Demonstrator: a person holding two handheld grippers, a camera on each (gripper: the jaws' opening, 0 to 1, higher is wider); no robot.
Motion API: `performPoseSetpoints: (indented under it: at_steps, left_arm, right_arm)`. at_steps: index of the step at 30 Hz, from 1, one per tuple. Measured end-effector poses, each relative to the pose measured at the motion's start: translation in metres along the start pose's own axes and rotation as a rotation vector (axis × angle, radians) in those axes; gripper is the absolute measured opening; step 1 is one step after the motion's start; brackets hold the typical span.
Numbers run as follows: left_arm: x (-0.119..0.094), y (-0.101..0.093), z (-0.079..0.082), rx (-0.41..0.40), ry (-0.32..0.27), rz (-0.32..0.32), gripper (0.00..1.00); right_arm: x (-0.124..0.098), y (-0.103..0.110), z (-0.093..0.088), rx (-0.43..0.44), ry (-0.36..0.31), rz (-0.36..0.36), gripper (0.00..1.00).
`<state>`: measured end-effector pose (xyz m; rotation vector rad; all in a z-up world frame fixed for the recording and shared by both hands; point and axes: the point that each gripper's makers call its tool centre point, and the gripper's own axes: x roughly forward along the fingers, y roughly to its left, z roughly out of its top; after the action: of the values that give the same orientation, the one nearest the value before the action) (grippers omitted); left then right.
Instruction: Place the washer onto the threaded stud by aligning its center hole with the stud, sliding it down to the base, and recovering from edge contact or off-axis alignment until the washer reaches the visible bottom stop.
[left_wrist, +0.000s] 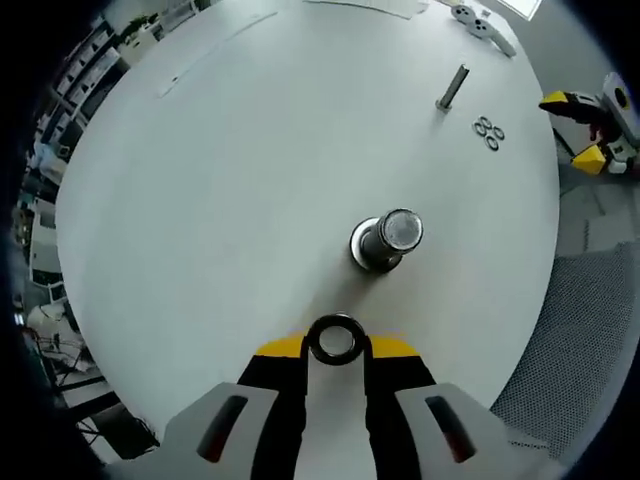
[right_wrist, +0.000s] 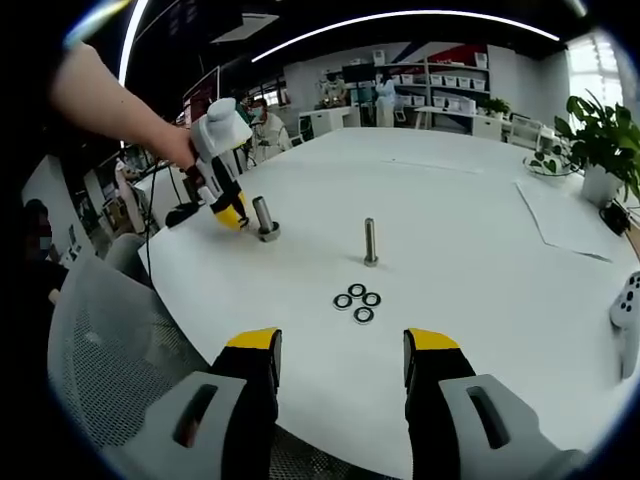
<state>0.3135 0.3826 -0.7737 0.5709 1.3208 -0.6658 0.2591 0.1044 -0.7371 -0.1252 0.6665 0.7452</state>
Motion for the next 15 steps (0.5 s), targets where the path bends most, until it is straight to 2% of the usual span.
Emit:
performPoseSetpoints:
  at_steps: [15]
  left_arm:
    - [-0.038, -0.006, 0.037, 0.015, -0.090, -0.029, 0.19]
  right_arm:
    - [0.000, 0.002, 0.000, -0.002, 0.001, 0.006, 0.52]
